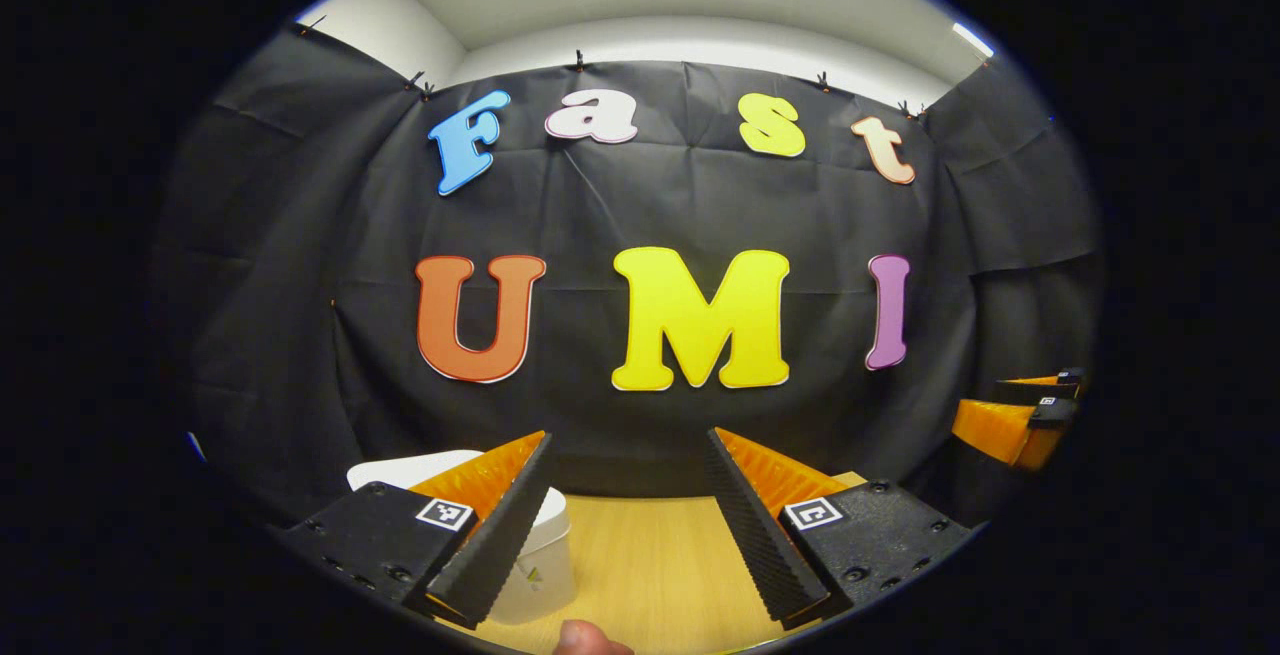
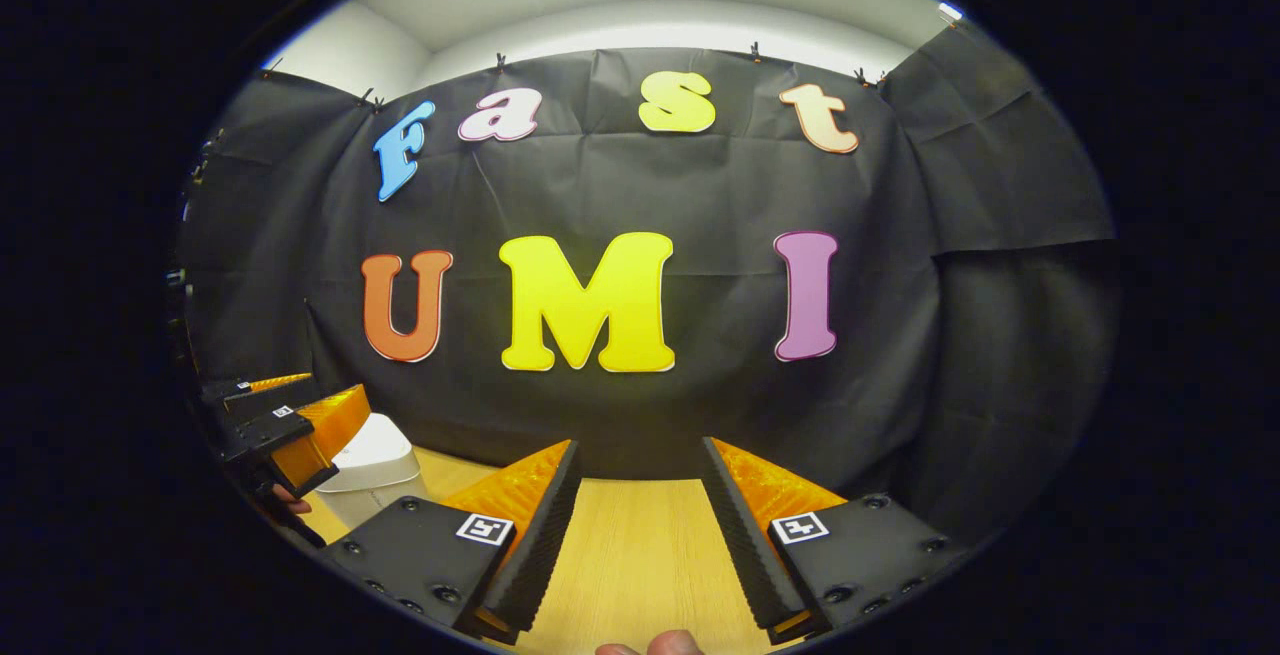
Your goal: Press the lid of the desktop garbage bin to open it, pick up the crumpled paper on the desktop and throw it into the bin, then pick up the pop can on the desktop and drop it into the bin, and finally close the garbage bin lid.
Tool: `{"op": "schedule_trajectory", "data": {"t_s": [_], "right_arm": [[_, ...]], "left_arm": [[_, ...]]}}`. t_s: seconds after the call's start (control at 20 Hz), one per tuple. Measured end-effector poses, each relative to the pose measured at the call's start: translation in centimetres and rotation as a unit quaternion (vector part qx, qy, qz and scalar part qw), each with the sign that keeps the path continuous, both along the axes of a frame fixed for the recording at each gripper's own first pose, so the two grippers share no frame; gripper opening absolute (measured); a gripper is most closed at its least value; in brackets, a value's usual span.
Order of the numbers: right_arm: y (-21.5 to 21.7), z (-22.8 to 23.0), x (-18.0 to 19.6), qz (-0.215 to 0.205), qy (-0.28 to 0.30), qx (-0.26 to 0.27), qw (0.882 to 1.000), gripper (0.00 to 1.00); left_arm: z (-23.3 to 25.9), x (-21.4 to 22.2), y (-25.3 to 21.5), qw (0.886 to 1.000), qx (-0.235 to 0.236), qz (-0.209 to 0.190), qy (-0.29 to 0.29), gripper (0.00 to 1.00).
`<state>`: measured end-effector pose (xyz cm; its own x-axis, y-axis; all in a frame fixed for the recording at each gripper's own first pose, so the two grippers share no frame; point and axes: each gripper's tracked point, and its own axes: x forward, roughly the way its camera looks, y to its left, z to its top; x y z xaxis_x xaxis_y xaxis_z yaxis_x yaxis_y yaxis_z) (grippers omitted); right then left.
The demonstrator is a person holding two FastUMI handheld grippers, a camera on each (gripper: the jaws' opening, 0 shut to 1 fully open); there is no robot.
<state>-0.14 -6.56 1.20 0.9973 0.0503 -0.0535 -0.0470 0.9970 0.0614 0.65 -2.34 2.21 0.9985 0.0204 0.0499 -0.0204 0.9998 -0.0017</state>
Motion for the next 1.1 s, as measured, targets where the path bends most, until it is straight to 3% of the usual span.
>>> {"op": "schedule_trajectory", "data": {"t_s": [0.15,1.1], "right_arm": [[0.0,0.1,-0.2,-0.012,-0.003,0.003,1.0,0.78],[1.9,-0.3,0.3,-0.003,-0.006,-0.004,1.0,0.78]], "left_arm": [[-0.8,-1.6,-0.4,1.0,-0.007,-0.017,0.002,0.97],[-0.4,-2.3,1.9,1.0,-0.002,0.002,-0.004,0.97]]}}
